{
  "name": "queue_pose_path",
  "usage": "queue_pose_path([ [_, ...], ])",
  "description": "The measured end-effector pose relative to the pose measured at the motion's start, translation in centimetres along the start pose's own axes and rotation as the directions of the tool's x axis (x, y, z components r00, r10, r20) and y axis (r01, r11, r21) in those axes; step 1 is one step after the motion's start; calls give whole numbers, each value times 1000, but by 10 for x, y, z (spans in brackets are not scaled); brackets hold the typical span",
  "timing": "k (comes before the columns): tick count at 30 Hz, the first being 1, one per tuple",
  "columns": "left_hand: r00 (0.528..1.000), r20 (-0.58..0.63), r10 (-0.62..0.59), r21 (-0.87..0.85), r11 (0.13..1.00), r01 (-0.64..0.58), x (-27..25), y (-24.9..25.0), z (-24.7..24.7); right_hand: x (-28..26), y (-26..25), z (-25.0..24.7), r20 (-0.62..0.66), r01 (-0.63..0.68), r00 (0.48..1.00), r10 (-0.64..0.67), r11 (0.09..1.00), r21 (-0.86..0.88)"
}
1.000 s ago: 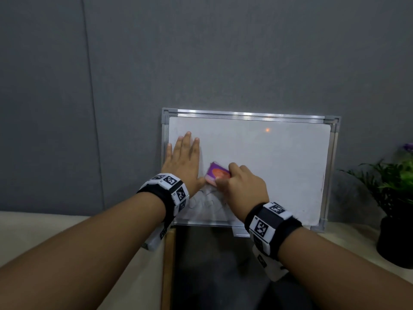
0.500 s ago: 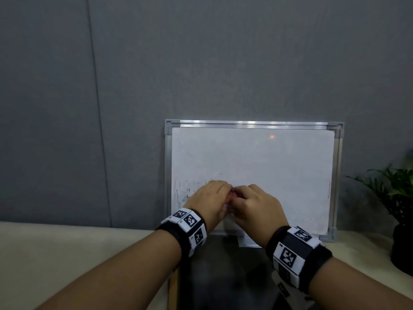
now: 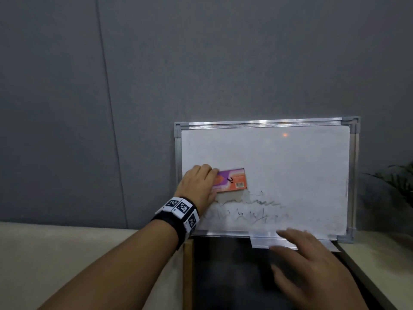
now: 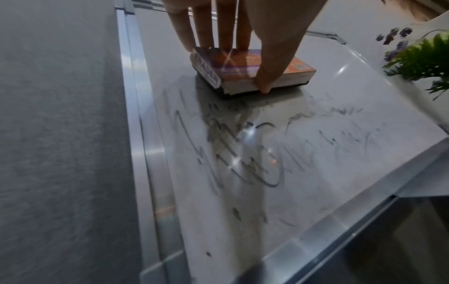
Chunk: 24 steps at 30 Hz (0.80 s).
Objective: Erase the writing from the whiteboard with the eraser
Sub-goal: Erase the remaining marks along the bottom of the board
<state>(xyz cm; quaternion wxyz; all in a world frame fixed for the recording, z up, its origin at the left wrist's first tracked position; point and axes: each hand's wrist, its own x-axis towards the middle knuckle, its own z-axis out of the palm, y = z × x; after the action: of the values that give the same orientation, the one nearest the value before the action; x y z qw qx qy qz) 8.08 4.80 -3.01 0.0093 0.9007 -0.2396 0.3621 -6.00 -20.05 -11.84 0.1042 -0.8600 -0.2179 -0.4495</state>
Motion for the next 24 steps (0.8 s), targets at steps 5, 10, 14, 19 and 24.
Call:
queue_pose_path([
  [5, 1000, -24, 0, 83, 997, 2, 5, -4, -3, -14, 7, 0, 30, -19, 999, 20, 999, -34],
  [10, 994, -96, 55, 121, 992, -43, -5, 0, 8, -20, 14, 11, 80, -12, 997, 12, 1000, -6],
  [14, 984, -107, 145, 159, 979, -127, -19, 2, 21, -25, 13, 22, 77, 20, 997, -23, 999, 33],
  [19, 978, -168, 120, 183, 979, -89, -7, -7, 9, -30, 18, 33, 37, 67, 997, -69, 997, 33],
  [24, 982, -189, 14, 138, 990, 12, 0, -7, 0, -27, 12, 25, 71, -24, 997, 22, 999, 31],
])
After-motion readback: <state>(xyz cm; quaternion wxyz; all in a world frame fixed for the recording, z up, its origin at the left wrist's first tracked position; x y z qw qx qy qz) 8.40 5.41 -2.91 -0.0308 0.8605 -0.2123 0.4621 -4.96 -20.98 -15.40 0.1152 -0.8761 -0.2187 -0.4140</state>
